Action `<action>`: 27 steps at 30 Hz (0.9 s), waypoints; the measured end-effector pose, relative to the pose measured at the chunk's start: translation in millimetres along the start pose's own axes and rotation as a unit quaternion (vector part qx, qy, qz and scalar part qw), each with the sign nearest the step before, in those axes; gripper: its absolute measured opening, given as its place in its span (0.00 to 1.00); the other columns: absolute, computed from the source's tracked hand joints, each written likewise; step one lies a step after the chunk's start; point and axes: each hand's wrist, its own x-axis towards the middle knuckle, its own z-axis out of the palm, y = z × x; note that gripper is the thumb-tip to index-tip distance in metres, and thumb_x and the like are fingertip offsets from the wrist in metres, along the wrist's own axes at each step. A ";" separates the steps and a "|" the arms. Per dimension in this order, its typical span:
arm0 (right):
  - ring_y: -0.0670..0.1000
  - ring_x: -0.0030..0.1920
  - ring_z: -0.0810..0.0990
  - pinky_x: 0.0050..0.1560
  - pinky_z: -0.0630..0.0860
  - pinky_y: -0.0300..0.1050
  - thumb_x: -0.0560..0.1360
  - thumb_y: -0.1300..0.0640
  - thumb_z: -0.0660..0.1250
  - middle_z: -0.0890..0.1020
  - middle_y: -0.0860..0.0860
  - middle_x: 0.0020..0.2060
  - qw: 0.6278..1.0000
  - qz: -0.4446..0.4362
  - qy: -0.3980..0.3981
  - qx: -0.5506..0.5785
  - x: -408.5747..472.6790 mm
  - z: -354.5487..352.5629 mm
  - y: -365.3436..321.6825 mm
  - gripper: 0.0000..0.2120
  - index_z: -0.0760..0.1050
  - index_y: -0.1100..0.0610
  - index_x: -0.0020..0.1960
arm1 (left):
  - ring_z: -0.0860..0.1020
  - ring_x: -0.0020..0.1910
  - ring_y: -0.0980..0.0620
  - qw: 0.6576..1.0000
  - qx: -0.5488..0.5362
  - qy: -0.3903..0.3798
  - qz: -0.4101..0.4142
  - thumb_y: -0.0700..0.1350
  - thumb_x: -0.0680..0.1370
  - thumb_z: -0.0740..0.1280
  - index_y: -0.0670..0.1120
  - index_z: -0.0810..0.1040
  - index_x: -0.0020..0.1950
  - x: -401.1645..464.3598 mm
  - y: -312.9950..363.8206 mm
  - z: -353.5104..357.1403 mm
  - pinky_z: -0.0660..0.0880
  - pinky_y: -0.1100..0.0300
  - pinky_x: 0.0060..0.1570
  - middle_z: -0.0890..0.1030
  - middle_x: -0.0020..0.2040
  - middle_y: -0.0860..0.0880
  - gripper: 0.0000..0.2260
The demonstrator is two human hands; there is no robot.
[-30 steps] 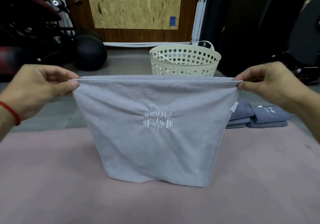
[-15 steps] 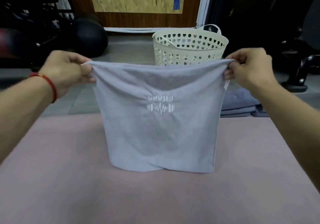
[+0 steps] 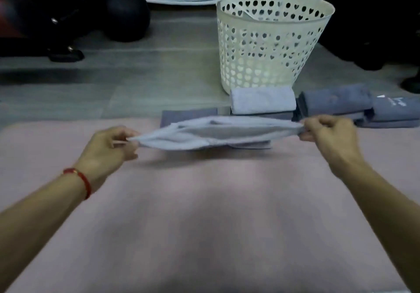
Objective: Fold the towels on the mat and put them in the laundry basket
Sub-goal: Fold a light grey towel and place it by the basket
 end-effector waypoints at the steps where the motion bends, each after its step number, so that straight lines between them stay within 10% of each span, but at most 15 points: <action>1: 0.59 0.40 0.87 0.50 0.84 0.54 0.73 0.59 0.71 0.86 0.55 0.37 0.999 0.034 -0.007 -0.004 -14.9 4.0 28.8 0.05 0.84 0.55 0.40 | 0.77 0.44 0.45 0.999 -0.001 -0.017 -0.046 0.31 0.75 0.72 0.43 0.81 0.42 -14.5 -33.5 2.6 0.82 0.54 0.45 0.81 0.42 0.43 0.07; 11: 0.59 0.47 0.84 0.55 0.82 0.58 0.70 0.66 0.76 0.84 0.55 0.47 0.957 0.254 -0.047 -0.135 -79.1 11.0 186.0 0.16 0.75 0.52 0.51 | 0.84 0.45 0.42 0.930 -0.128 -0.009 -0.345 0.36 0.75 0.74 0.32 0.83 0.52 -73.9 -162.5 33.9 0.83 0.54 0.50 0.85 0.46 0.37 0.09; 20: 0.57 0.45 0.86 0.56 0.82 0.55 0.71 0.66 0.76 0.86 0.55 0.44 0.919 0.279 -0.168 -0.222 -101.0 -20.6 193.3 0.11 0.83 0.55 0.51 | 0.82 0.40 0.39 0.940 0.026 -0.093 -0.329 0.22 0.70 0.70 0.38 0.74 0.47 -98.2 -166.6 18.4 0.84 0.47 0.42 0.80 0.44 0.36 0.14; 27: 0.45 0.34 0.82 0.35 0.73 0.33 0.73 0.63 0.74 0.83 0.50 0.36 0.833 0.216 -0.316 -0.400 -161.2 -68.3 179.6 0.05 0.82 0.55 0.41 | 0.83 0.32 0.46 0.886 0.240 -0.263 -0.298 0.30 0.65 0.72 0.42 0.70 0.42 -154.2 -167.9 11.1 0.81 0.51 0.36 0.80 0.32 0.46 0.15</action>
